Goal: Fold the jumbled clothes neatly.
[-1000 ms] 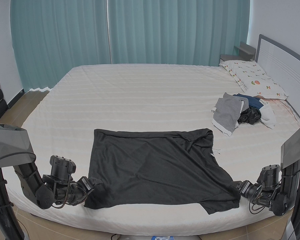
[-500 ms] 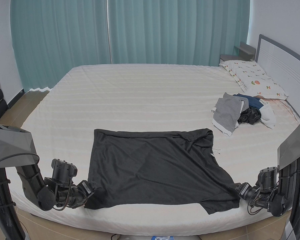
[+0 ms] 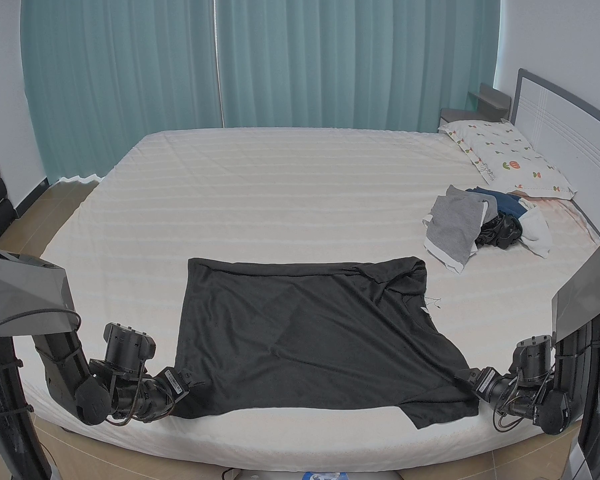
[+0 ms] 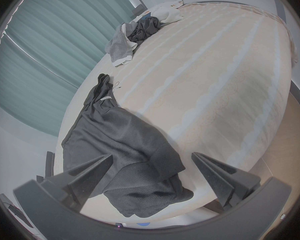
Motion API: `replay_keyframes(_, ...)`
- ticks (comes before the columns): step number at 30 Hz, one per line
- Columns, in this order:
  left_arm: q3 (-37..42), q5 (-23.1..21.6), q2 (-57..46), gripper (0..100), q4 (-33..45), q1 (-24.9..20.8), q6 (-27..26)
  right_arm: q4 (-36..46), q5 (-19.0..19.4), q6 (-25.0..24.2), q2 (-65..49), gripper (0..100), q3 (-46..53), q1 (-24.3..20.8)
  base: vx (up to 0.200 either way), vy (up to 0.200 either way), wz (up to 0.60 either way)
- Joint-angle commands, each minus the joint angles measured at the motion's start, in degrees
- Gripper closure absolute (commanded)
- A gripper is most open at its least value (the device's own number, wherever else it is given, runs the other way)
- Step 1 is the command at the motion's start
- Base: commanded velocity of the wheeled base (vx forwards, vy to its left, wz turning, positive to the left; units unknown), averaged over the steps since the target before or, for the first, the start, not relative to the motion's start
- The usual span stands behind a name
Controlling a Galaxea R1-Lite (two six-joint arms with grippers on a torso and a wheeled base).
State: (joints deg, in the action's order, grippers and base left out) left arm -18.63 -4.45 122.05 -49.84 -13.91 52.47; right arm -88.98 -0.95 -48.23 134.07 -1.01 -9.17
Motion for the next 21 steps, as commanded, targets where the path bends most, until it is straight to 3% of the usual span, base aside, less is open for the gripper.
replay_keyframes(1, 0.4, 0.0, 0.3, 0, -0.1, -0.2, -0.5, -0.6, -0.8, 0.2, -0.3, 0, 0.5, -2.7, 0.000, 0.000, 0.00)
replay_keyframes(6, 1.5, -0.4, 0.2, 0, -0.8, -0.2, -3.3, -0.6, -7.2, 0.0, 0.1, 0, 0.1, -5.9, 0.000, 0.000, 0.00)
replay_keyframes(15, 2.6, -0.7, 0.6, 0, -2.8, 0.3, -3.0, -0.6, -7.8, -0.6, -0.7, 0, 1.0, -9.9, 0.000, 0.000, 0.00)
replay_keyframes(17, 3.2, -0.7, 0.6, 0, -2.9, 0.3, -3.0, -0.5, -7.6, -0.2, -1.9, 0, 1.0, -9.3, 0.000, 0.000, 0.00)
replay_keyframes(20, 5.0, -0.6, 0.3, 0, -4.1, 0.4, -2.7, -0.5, -3.9, 2.7, -5.0, 0, 1.0, -5.0, 0.000, 0.000, 0.00)
replay_keyframes(21, 6.3, 0.0, 0.3, 0, -5.4, 0.3, -2.7, -0.3, 1.0, 8.8, -6.3, 0, 1.0, -1.9, 0.000, 0.000, 0.00)
